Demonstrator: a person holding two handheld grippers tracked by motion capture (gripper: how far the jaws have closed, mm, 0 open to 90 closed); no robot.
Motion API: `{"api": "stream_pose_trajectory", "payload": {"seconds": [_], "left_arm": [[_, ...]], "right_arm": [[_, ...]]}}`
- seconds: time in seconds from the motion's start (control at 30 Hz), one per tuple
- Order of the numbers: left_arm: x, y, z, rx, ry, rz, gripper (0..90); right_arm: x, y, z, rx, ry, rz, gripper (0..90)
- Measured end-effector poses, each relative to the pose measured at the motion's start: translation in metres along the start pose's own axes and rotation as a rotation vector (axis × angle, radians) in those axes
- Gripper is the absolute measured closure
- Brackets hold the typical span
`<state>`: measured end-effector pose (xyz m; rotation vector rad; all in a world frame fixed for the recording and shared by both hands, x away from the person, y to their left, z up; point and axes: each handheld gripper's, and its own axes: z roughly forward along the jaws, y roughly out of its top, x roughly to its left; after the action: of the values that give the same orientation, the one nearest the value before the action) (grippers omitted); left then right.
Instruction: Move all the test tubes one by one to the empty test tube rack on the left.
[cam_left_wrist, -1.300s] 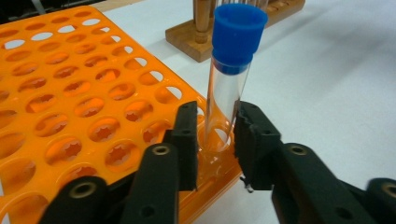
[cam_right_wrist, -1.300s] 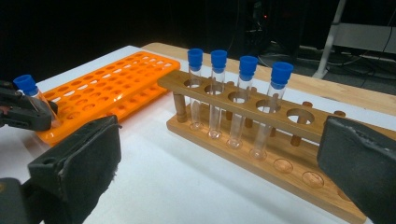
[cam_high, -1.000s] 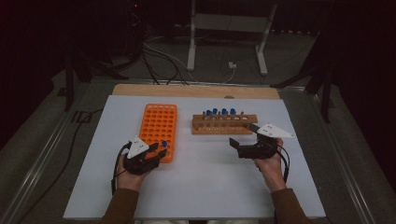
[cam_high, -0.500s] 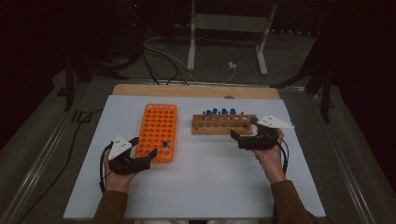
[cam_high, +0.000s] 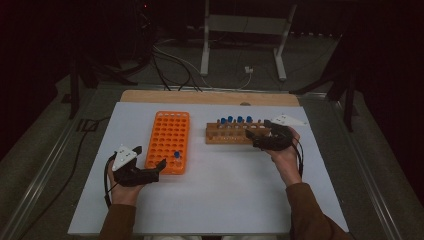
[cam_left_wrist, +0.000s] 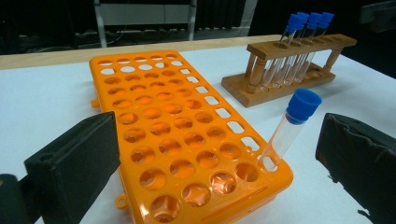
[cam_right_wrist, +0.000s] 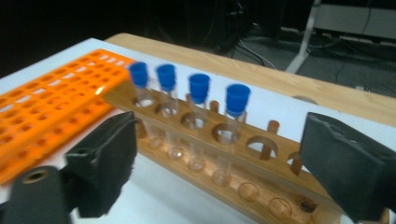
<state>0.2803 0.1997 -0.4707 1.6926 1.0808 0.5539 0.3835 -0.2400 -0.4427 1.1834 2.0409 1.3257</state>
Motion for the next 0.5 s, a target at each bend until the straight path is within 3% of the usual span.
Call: {"api": "stream_pose_trajectory", "payload": {"seconds": [0.17,0.37,0.5], "left_arm": [[0.0,-0.001,0.002,0.008,0.003,-0.003,0.6],[-0.001,-0.002,0.003,0.014,0.0,0.001,0.6],[-0.002,-0.002,0.004,0.018,0.0,0.005,0.6]], "right_arm": [[-0.006,-0.002,0.012,0.009,-0.005,0.02,29.6],[-0.002,-0.003,0.026,0.034,-0.036,-0.021,49.8],[-0.003,-0.006,0.035,0.029,-0.058,-0.01,60.9]]}}
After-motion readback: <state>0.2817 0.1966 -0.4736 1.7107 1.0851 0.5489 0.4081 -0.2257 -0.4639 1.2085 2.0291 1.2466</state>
